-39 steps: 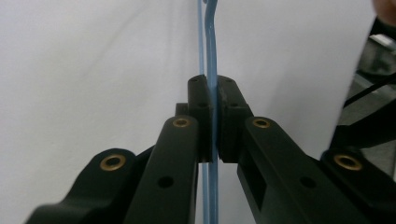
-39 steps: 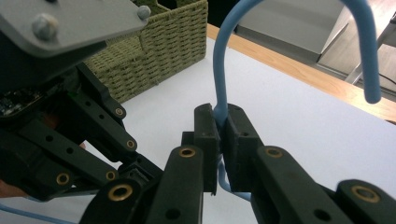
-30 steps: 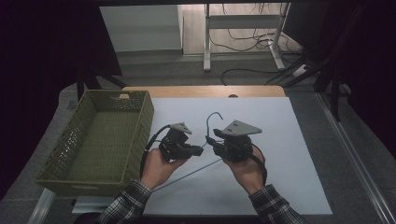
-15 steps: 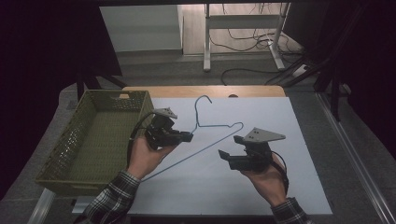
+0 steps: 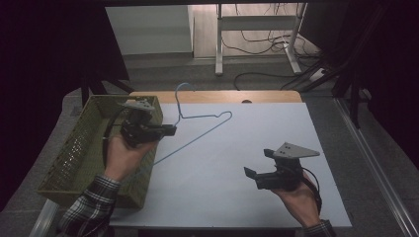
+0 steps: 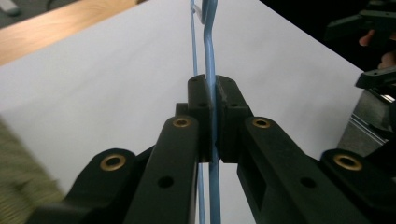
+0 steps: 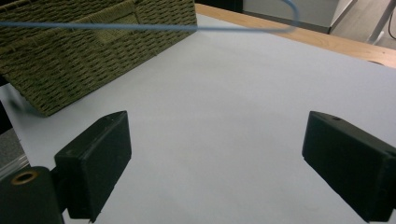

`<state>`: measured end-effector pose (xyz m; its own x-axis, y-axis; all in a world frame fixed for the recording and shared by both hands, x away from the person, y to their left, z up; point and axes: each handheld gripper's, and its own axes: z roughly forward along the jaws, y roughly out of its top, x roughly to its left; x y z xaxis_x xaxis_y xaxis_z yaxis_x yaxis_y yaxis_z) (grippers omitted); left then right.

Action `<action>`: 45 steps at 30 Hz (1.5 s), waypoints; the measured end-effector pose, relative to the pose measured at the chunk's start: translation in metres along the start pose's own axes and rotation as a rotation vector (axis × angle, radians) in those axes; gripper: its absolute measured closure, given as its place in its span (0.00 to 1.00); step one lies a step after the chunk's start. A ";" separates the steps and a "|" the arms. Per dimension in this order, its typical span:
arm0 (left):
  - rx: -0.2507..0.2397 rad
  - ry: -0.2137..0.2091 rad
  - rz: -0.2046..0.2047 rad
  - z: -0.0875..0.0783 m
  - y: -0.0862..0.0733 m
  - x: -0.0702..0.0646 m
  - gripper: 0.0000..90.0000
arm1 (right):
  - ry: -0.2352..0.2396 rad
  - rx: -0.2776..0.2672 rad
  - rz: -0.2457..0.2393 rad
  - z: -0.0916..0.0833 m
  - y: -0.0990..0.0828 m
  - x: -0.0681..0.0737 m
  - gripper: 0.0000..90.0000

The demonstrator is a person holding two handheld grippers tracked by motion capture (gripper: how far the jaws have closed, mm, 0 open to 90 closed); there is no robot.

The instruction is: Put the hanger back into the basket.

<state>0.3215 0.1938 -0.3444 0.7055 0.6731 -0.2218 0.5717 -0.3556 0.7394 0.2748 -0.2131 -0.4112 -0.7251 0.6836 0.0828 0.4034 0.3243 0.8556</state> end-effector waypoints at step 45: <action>-0.191 0.275 -0.219 -0.101 -0.120 0.130 0.97 | -0.086 0.056 0.076 -0.016 -0.041 -0.025 0.07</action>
<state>0.3025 0.3895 -0.3980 0.4219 0.8775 -0.2282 0.5900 -0.0745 0.8040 0.2671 -0.2536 -0.4403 -0.6414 0.7606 0.1001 0.4875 0.3033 0.8187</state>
